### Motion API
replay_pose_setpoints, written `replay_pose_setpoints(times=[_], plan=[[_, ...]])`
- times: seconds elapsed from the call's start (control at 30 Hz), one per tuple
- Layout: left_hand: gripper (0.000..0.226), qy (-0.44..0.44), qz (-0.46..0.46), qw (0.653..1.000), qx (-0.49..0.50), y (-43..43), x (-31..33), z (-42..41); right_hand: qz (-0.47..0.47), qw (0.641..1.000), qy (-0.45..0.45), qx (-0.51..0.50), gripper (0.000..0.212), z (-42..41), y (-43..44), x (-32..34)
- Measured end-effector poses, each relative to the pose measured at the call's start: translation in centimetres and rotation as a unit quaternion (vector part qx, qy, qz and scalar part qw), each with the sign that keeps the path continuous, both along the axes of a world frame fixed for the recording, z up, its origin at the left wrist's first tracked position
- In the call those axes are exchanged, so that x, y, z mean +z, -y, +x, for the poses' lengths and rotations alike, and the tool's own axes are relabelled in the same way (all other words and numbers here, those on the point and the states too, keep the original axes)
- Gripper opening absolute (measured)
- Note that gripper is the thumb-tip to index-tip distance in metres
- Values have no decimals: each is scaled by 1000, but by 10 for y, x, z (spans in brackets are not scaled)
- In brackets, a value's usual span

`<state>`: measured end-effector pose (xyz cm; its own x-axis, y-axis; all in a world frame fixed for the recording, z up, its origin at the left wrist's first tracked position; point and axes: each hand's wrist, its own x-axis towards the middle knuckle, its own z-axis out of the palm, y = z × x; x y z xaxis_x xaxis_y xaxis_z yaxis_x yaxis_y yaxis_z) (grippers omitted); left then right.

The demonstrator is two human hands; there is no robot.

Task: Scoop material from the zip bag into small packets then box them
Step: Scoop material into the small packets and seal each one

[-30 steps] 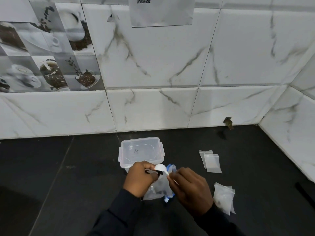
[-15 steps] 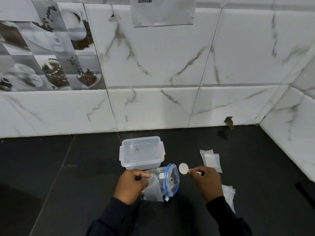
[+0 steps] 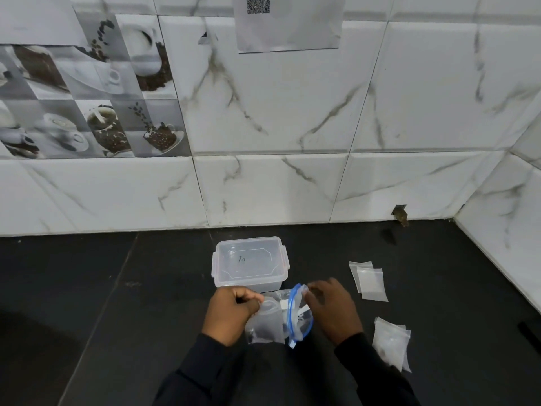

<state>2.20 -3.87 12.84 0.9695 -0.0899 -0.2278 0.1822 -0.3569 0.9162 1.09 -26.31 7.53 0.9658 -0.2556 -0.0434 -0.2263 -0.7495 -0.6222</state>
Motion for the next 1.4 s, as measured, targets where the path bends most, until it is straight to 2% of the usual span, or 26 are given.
replay_pose_setpoints(times=[0.07, 0.13, 0.17, 0.2, 0.3, 0.37, 0.43, 0.53, 0.63, 0.7, 0.87, 1.0, 1.23, 1.4], plan=[[18, 0, -12, 1000, 8, 3, 4, 8, 74, 993, 81, 52, 19, -4, -8, 24], [17, 11, -27, 999, 14, 9, 10, 16, 186, 975, 70, 103, 27, -3, -19, 46], [17, 21, -33, 999, 13, 13, 14, 21, 213, 968, 50, 121, 33, -1, -23, 53], [16, 34, -43, 998, 12, 17, 19, 26, 213, 967, 47, 131, 33, 2, -25, 58], [8, 68, -106, 992, 14, 26, 37, 35, 210, 964, 95, 131, 11, 12, -29, 64], [10, 86, -146, 985, 17, 30, 47, 36, 259, 951, 119, 119, 14, 16, -24, 71], [15, 96, -139, 986, -4, 29, 44, 35, 300, 938, 128, 118, 16, 17, -18, 79], [11, 92, -110, 985, -93, 32, 28, 32, 328, 931, 112, 119, 17, 16, -8, 82], [22, 97, -111, 985, -86, 45, 15, 33, 343, 932, 98, 69, 13, 13, 7, 77], [25, 92, -115, 986, -81, 62, 15, 33, 334, 935, 111, 33, 14, 7, 23, 73], [21, 64, -107, 982, -142, 123, 4, 31, 327, 936, 115, -54, 27, -24, 83, 62], [21, -33, -107, 979, -171, 176, -38, 23, 302, 943, 49, -131, 39, -55, 124, 30], [30, -170, -32, 965, -198, 238, -124, -5, 293, 912, -79, -276, 32, -94, 160, -56], [25, -174, -10, 970, -167, 251, -137, -9, 163, 939, -59, -296, 12, -92, 175, -69]])
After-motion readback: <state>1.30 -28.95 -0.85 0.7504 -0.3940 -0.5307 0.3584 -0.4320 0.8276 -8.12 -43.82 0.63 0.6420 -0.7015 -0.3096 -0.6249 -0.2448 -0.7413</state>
